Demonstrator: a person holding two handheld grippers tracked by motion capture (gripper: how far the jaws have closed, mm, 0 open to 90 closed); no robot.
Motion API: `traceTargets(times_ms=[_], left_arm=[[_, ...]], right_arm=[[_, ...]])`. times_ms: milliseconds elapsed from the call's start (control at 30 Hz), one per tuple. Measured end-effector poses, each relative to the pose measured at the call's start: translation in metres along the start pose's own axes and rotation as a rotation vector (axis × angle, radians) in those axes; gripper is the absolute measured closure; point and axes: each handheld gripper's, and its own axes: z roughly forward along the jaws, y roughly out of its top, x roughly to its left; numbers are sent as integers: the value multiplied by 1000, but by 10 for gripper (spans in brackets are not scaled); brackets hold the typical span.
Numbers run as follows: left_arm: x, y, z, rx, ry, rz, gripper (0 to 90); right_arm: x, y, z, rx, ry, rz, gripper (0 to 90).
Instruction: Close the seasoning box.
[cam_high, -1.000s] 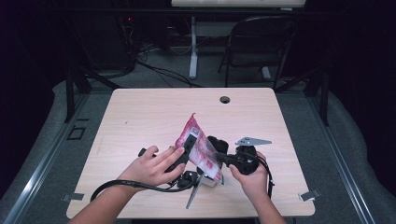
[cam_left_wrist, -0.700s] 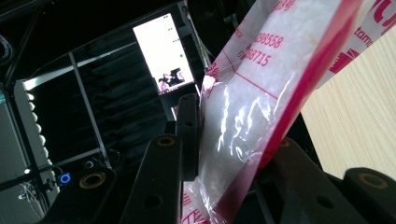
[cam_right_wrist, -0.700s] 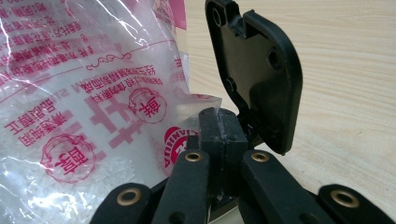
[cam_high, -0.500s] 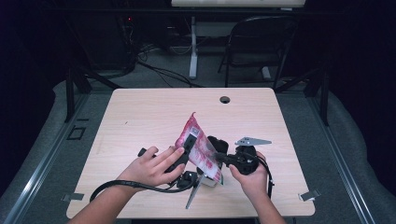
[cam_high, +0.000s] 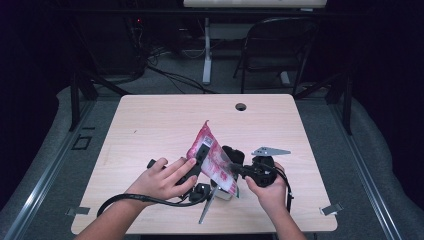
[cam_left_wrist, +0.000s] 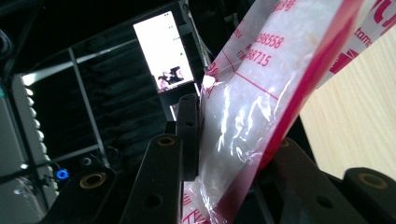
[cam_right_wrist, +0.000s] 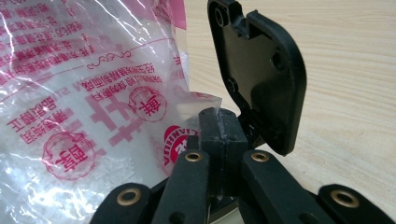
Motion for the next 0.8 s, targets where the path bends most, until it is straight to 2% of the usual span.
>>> traceTargets(times_ms=[33,67,100,167,300,367,400,467,533,667,800], left_arm=[[0,-1,0,3,5,5,765],[-3,-2,0,5,-13,-30,765],[-2,-3,0,7,-3,-15,766],[-6,-5,1,16,-33,-62,766],[-10,-8,0,25,-28,-82,766],[-13,-10,0,24,-31,-108,766],[-13,-10,0,27,-28,-98,766],[-15,-11,0,29,-30,-114,766],[-15,-12,0,30,-36,-113,765],[-17,-13,-1,28,-52,-179,765],[-19,-14,-1,37,-60,-207,766]], right_arm=[[0,0,0,2,-2,-1,900],[0,0,0,4,0,-2,900],[0,0,0,3,0,-2,900],[0,0,1,4,-4,-3,900],[0,0,1,6,-1,-4,900],[0,0,1,8,-5,-5,900],[0,0,1,6,-5,-4,900],[0,0,1,8,-5,-6,900],[1,0,2,9,-5,-7,900],[1,-1,2,0,2,-3,900],[1,0,1,5,-2,-9,900]])
